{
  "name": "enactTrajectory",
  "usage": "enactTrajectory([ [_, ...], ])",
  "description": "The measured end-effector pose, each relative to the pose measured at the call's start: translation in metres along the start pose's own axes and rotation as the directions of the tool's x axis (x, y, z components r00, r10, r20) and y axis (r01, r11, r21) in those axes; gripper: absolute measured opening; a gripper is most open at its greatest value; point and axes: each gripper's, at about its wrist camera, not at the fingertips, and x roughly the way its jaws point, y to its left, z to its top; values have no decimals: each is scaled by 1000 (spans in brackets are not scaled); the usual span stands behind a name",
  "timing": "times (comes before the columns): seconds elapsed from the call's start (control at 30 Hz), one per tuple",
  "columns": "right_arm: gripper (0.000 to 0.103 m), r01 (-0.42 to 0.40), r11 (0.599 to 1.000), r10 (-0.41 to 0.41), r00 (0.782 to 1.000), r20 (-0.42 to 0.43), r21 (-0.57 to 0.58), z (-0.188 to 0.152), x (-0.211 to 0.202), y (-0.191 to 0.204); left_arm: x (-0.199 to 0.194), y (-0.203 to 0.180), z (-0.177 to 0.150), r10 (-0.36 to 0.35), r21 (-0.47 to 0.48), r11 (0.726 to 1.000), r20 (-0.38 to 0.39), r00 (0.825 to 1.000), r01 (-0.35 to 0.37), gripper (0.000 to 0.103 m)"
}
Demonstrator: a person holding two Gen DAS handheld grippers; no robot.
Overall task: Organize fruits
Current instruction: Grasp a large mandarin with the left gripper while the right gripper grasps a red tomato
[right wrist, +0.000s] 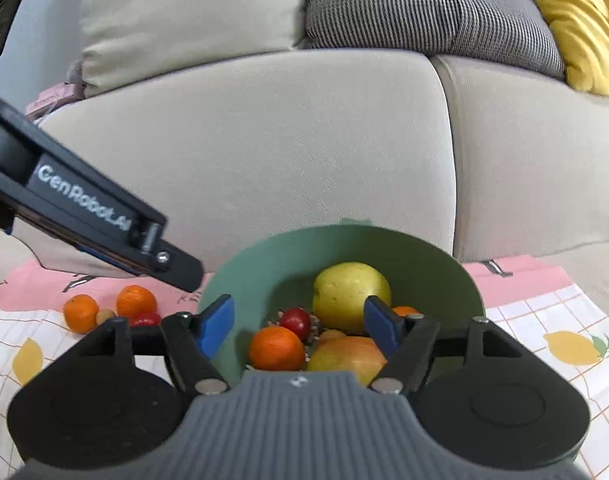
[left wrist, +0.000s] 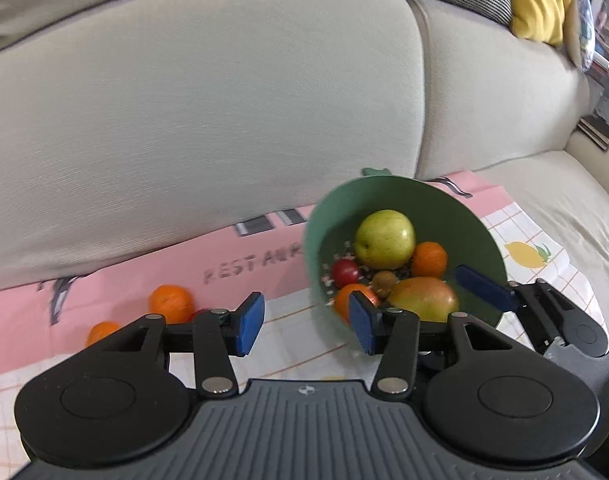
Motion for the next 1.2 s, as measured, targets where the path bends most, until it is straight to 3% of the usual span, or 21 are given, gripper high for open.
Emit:
enactTrajectory([
  [0.17,73,-25,999,25,1000,-7,20,-8,-9,14,-22,12,-21,60,0,998,27,998,-60,58],
  [0.5,78,-47,995,44,998,-47,-83,-22,-20,56,-47,41,-56,147,-9,989,59,987,-147,60],
  [1.2,82,-12,986,-5,995,-101,-169,-35,-1,108,-31,109,-88,88,-207,976,69,994,-72,60],
])
